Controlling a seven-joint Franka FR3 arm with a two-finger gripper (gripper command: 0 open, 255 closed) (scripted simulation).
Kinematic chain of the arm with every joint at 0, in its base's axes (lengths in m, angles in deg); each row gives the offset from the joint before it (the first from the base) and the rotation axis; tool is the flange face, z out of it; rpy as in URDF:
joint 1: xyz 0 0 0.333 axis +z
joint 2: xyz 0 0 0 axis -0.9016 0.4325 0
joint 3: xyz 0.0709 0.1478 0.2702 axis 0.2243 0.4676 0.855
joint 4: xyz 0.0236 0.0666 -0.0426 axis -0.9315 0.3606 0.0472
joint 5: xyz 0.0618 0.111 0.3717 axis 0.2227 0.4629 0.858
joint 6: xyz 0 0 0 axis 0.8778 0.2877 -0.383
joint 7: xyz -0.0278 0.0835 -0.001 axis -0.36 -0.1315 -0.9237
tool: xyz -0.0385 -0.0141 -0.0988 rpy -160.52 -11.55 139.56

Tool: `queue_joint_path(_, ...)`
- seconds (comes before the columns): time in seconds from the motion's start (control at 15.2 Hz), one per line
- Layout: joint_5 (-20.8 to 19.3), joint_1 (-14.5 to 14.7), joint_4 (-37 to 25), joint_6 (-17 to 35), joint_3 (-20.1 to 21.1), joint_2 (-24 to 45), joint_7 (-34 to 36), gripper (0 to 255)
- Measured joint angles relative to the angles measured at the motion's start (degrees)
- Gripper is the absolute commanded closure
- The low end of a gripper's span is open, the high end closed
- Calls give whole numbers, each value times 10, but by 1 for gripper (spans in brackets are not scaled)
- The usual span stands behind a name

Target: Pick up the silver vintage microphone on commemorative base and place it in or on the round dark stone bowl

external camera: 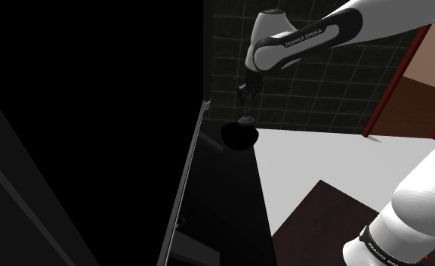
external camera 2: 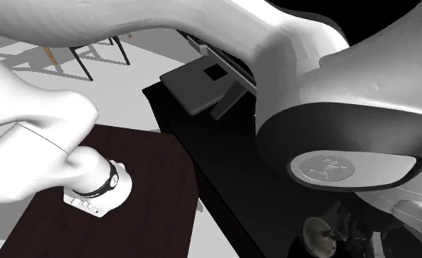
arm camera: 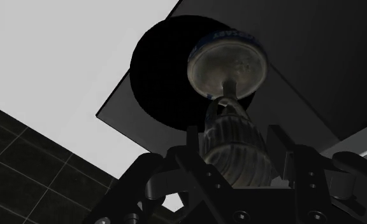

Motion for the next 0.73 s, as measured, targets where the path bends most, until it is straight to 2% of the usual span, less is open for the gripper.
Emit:
queue_joint_path(0.4, 2, -22, -131, -28, -22, 99, -52, 255)
queue_joint_path(0.73, -4, -25, -120, 3, -25, 119, -52, 255)
